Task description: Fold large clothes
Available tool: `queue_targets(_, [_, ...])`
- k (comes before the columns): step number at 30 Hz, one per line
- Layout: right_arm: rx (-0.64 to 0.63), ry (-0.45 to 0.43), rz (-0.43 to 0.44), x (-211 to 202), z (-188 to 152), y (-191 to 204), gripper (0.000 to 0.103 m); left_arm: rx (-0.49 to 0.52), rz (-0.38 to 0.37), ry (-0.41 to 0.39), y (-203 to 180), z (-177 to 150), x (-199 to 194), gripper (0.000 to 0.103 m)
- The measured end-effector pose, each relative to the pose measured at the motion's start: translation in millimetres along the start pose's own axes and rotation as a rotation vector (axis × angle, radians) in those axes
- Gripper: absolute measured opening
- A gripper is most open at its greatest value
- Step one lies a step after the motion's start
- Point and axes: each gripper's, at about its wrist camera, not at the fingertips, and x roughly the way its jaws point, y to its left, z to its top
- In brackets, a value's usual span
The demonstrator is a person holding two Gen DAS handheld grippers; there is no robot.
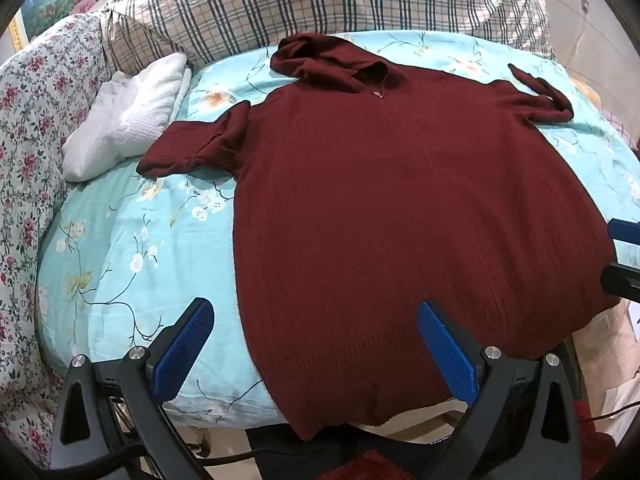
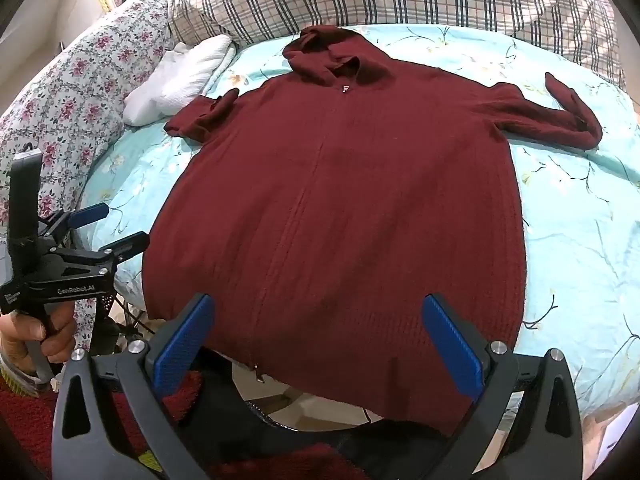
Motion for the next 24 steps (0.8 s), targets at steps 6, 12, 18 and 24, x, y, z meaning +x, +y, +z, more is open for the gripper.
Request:
queue_targets(6, [0.004, -0.001, -0.012, -2.1, -3.5, 9.5, 0.103, -0.005, -0.005, 0.002, -0.8, 1.2, 0.4, 0.102])
queue_targets(12, [0.005, -0.003, -0.004, -5.8, -3.7, 10.2, 0.103, -0.004, -0.005, 0.006, -2.1, 3.2, -2.2, 0.102])
queue_targets(18, [0.002, -0.004, -0.002, -5.9, -2.5, 10.4, 0.103, -0.005, -0.006, 0.005, -0.8, 2.9, -1.6, 0.102])
queue_targets(24, [0.001, 0.002, -0.002, -5.2, 0.3, 12.9, 0.103, -0.005, -0.009, 0.002, 2.1, -0.2, 2.9, 0.102])
